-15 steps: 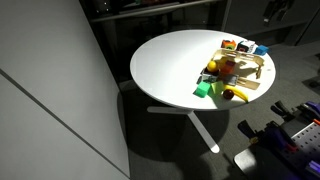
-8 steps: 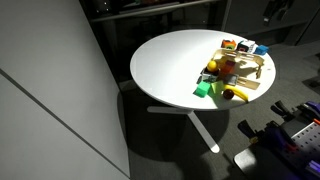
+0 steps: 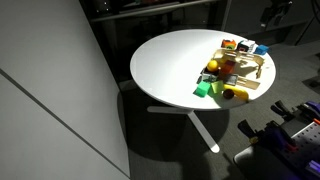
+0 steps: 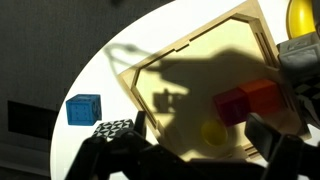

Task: Remove the lemon from the box

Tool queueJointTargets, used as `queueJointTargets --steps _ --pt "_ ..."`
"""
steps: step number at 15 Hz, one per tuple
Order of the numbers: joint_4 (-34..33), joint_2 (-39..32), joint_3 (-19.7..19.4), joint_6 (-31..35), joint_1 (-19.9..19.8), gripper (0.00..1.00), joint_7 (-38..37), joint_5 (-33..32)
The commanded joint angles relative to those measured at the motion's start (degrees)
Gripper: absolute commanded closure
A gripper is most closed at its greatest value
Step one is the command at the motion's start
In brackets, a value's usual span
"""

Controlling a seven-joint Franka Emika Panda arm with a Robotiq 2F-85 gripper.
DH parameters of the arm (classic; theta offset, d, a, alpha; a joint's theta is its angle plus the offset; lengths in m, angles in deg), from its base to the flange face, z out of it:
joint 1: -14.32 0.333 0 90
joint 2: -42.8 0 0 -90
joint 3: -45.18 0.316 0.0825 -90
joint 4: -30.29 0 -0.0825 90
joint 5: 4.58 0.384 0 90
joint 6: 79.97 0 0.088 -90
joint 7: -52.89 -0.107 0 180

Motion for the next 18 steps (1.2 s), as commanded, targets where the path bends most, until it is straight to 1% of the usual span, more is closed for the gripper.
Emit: queueJointTargets --steps 1,7,13,18 --pt "-4.93 -5.16 1.01 -1.07 -0.96 0.0 0.23 1.86" --pt "-10.05 -12.67 2.91 -0.37 -1.27 0.0 0.7 3.68" --pt "-14.17 -19.39 4.59 0.04 -1.25 0.0 0.6 2.84" --pt "-16.09 -23.84 5.14 2.98 -0.36 0.0 -1.02 1.31"
